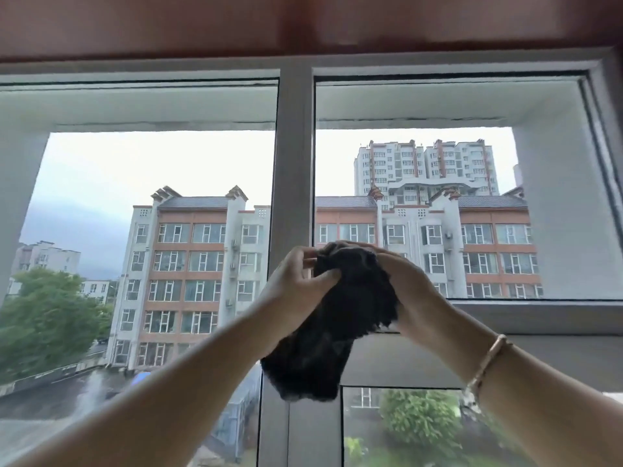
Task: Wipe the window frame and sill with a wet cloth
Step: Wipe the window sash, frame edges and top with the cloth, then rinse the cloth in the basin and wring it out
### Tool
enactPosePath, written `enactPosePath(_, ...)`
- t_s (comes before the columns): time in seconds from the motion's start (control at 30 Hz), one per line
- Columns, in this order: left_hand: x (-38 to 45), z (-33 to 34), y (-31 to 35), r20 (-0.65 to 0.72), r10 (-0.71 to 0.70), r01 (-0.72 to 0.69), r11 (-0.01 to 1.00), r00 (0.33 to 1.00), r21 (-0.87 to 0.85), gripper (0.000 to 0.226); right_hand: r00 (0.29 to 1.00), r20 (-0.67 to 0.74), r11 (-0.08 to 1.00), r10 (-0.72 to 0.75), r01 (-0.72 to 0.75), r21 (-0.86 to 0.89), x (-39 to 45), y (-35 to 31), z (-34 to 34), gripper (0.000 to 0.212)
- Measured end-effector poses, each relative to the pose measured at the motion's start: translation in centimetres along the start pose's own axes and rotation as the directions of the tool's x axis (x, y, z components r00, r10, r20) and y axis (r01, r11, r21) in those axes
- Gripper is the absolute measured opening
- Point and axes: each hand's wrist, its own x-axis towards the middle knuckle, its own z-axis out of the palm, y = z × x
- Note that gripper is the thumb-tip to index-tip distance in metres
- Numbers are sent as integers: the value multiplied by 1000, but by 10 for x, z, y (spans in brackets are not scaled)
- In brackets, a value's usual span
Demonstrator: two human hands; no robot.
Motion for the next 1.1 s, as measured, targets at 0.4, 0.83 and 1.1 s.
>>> enactPosePath(0.4, -54, 120, 32, 349, 0, 126, 932, 937, -341, 27, 941, -323, 956, 102, -182, -231, -120, -22, -105, 27)
enactPosePath(0.83, -170, 302, 155, 611, 177, 178, 863, 771, -474, 23, 701, -695, 718, 161, -566, -405, -323, -110, -237, 51)
enactPosePath(1.1, -252, 438, 237, 724, 183, 285, 834, 665, -473, 28, 570, -806, 744, 159, -606, -281, -448, -157, -343, 35)
